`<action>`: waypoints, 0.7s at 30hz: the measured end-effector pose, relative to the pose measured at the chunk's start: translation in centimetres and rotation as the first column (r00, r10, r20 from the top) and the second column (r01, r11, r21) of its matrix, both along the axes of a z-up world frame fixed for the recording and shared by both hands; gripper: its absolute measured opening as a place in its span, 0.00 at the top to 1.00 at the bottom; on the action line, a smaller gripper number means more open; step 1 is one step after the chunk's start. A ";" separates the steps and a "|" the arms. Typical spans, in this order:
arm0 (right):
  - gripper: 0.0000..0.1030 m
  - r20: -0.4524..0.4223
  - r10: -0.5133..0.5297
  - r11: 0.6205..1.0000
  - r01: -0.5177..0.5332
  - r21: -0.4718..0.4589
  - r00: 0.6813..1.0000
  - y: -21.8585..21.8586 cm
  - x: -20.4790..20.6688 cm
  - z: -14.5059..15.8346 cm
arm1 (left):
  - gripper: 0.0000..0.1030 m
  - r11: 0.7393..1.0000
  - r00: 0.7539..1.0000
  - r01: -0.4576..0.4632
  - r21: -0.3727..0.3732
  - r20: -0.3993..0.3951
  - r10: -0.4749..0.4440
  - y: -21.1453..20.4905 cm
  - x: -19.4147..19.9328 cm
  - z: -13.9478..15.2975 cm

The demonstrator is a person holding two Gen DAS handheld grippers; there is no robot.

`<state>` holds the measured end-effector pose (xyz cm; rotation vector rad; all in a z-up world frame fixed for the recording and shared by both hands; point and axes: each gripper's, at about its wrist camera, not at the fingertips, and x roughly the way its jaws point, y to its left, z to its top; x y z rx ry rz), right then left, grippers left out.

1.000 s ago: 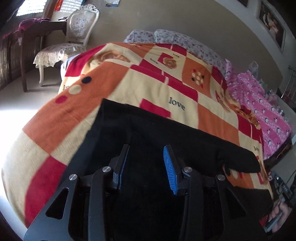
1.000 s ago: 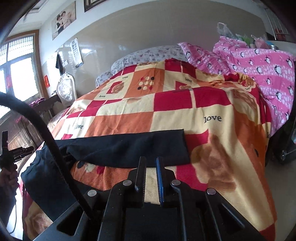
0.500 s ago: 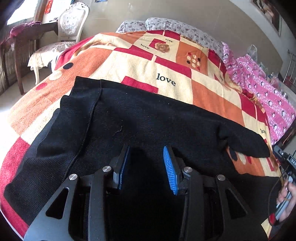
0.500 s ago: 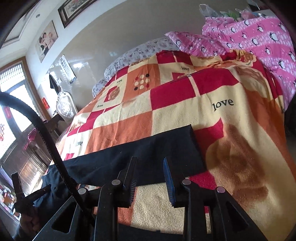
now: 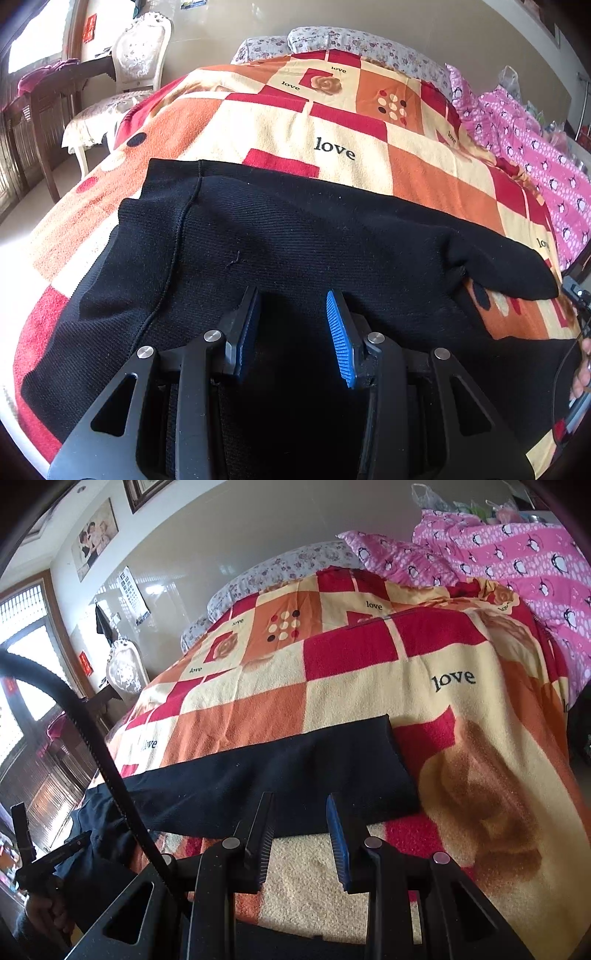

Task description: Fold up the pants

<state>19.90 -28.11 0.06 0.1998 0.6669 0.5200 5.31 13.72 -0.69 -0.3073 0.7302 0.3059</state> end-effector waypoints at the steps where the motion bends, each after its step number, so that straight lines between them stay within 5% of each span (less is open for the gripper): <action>1: 0.74 0.018 0.003 1.000 -0.003 0.001 1.000 0.0 -0.3 0.2 | 0.65 1.000 1.000 -0.001 0.007 -0.005 0.001 -0.1 0.1 0.0; 9: 0.73 0.129 0.065 0.998 -0.064 -0.017 0.989 1.0 -2.2 1.3 | 0.58 1.000 1.000 0.016 0.027 -0.018 -0.015 -0.4 0.2 -0.1; 13: 0.33 0.206 0.026 1.000 -0.023 -0.016 0.978 0.6 -3.5 2.2 | 0.56 0.999 1.000 0.027 0.024 -0.017 -0.027 -0.5 0.3 0.0; 16: 0.22 0.239 -0.002 1.000 0.000 0.005 0.971 -0.1 -3.9 2.6 | 0.54 0.999 0.999 0.032 0.035 -0.026 -0.031 -0.7 0.4 0.1; 21: 0.21 0.145 -0.073 0.993 0.059 0.098 0.987 -2.0 -2.4 1.9 | 0.39 0.997 0.997 0.081 -0.004 -0.009 -0.081 -0.6 0.4 0.2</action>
